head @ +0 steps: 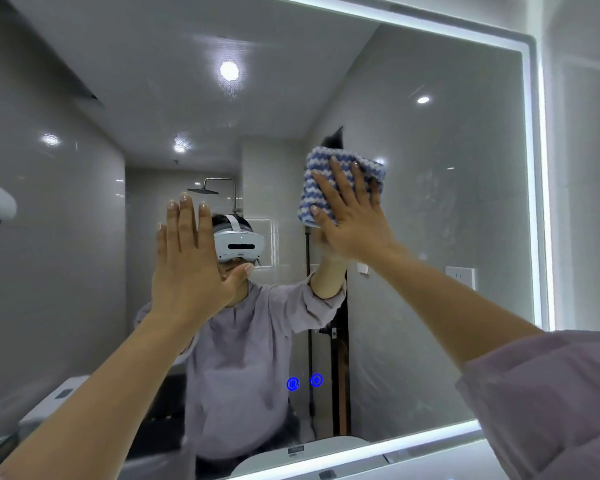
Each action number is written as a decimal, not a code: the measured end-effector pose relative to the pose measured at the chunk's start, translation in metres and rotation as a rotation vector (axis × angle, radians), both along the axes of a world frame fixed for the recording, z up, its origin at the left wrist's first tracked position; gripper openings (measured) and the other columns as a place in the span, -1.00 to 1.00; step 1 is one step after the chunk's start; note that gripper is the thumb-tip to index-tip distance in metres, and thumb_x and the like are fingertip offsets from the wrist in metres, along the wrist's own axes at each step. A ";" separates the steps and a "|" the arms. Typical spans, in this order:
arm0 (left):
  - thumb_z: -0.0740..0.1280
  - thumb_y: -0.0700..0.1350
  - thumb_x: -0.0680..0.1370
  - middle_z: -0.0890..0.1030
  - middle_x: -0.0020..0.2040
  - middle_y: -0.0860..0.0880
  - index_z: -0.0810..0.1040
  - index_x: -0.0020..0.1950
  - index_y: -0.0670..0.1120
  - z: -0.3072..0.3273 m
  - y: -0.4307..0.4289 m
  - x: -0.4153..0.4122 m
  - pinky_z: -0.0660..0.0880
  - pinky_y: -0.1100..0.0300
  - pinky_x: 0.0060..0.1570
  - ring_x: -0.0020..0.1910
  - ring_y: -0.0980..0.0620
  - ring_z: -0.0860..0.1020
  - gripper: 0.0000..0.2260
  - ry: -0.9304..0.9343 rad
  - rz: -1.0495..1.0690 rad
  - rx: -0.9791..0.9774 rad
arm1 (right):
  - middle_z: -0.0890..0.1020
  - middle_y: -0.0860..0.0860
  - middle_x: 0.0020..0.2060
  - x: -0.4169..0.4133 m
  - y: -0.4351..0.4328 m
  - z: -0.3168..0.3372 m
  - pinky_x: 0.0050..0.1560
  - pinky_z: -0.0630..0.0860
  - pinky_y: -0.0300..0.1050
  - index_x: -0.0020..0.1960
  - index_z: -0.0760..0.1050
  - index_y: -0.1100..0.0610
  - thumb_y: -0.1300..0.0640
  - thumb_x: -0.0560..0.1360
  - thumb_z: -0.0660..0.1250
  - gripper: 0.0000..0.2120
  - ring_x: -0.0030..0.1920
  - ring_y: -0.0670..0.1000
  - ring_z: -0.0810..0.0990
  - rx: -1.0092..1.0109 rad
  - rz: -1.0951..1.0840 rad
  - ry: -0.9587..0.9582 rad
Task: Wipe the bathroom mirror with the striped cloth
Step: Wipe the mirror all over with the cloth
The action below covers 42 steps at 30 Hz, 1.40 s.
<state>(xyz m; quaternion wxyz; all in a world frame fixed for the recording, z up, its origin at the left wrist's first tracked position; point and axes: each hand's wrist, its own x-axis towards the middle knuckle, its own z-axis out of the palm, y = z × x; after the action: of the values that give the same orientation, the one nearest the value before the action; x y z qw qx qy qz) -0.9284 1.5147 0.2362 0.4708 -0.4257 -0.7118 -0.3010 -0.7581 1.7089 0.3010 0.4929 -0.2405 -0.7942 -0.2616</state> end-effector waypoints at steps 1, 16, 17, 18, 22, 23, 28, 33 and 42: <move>0.23 0.32 0.44 -0.27 0.54 -0.18 -0.24 0.53 -0.15 0.000 0.000 0.001 -0.26 -0.01 0.46 0.51 -0.11 -0.32 -0.04 -0.003 0.001 0.000 | -0.23 -0.03 0.54 0.007 0.007 0.002 0.46 -0.37 0.13 0.53 -0.27 -0.13 -0.31 0.49 -0.24 -0.34 0.51 0.08 -0.33 -0.021 -0.009 0.013; 0.27 0.32 0.42 -0.25 0.55 -0.17 -0.24 0.53 -0.16 0.003 0.001 0.003 -0.23 0.00 0.45 0.52 -0.09 -0.29 -0.01 -0.028 0.078 -0.013 | -0.18 -0.02 0.55 0.079 0.084 0.011 0.45 -0.35 0.12 0.52 -0.22 -0.17 -0.30 0.52 -0.19 -0.38 0.53 0.11 -0.25 -0.177 -0.035 0.233; 0.28 0.32 0.41 -0.24 0.55 -0.16 -0.22 0.54 -0.15 0.003 0.002 0.002 -0.21 -0.01 0.45 0.52 -0.09 -0.28 0.00 -0.032 0.086 -0.010 | -0.17 0.00 0.55 0.076 0.083 0.011 0.45 -0.35 0.12 0.53 -0.20 -0.14 -0.26 0.56 -0.13 -0.40 0.53 0.12 -0.25 -0.187 -0.032 0.248; 0.30 0.32 0.39 -0.23 0.55 -0.16 -0.20 0.54 -0.15 0.004 0.003 0.001 -0.20 -0.02 0.44 0.52 -0.09 -0.27 0.01 -0.037 0.095 -0.008 | -0.18 0.02 0.55 0.072 0.081 0.010 0.45 -0.37 0.12 0.55 -0.19 -0.10 -0.21 0.60 -0.08 -0.42 0.52 0.13 -0.26 -0.206 -0.025 0.268; 0.37 0.31 0.35 -0.16 0.56 -0.18 -0.14 0.54 -0.14 0.005 0.006 -0.003 -0.11 -0.10 0.45 0.53 -0.13 -0.21 0.03 -0.056 0.127 -0.001 | -0.21 0.10 0.54 0.055 0.065 -0.004 0.35 -0.56 0.03 0.55 -0.23 0.04 -0.16 0.60 -0.13 -0.39 0.50 0.16 -0.31 -0.194 0.010 0.299; 0.38 0.31 0.34 -0.15 0.56 -0.17 -0.13 0.54 -0.14 0.005 0.007 -0.005 -0.10 -0.11 0.45 0.53 -0.12 -0.20 0.04 -0.056 0.134 0.000 | -0.20 0.13 0.54 0.051 0.059 -0.009 0.33 -0.59 0.01 0.56 -0.21 0.07 -0.15 0.59 -0.13 -0.37 0.50 0.15 -0.33 -0.166 0.024 0.293; 0.42 0.29 0.33 -0.14 0.56 -0.16 -0.11 0.54 -0.13 0.004 0.010 -0.011 -0.09 -0.10 0.46 0.53 -0.11 -0.19 0.04 -0.055 0.162 0.010 | -0.25 0.14 0.53 0.026 0.029 -0.041 0.44 -0.38 0.20 0.55 -0.28 0.06 -0.16 0.60 -0.13 -0.37 0.50 0.18 -0.33 -0.069 0.055 0.165; 0.45 0.25 0.32 -0.12 0.56 -0.17 -0.08 0.54 -0.16 0.005 0.011 -0.013 -0.10 -0.10 0.47 0.54 -0.13 -0.18 0.05 -0.038 0.175 0.025 | -0.21 0.04 0.54 0.006 -0.005 -0.087 0.44 -0.41 0.16 0.54 -0.22 -0.03 -0.14 0.62 -0.04 -0.41 0.51 0.14 -0.32 0.005 0.181 -0.013; 0.42 0.26 0.35 -0.14 0.56 -0.17 -0.12 0.54 -0.16 0.005 0.011 -0.015 -0.10 -0.11 0.47 0.54 -0.15 -0.19 0.04 -0.028 0.177 0.012 | -0.11 -0.05 0.55 0.019 0.008 -0.105 0.48 -0.32 0.14 0.55 -0.10 -0.09 -0.20 0.59 -0.13 -0.44 0.53 0.07 -0.24 0.067 0.129 -0.113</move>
<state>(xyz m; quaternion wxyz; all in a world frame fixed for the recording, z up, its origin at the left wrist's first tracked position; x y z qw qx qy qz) -0.9439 1.5255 0.2414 0.4881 -0.3540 -0.7513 -0.2684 -0.7396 1.7167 0.1962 0.4709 -0.1572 -0.8253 -0.2690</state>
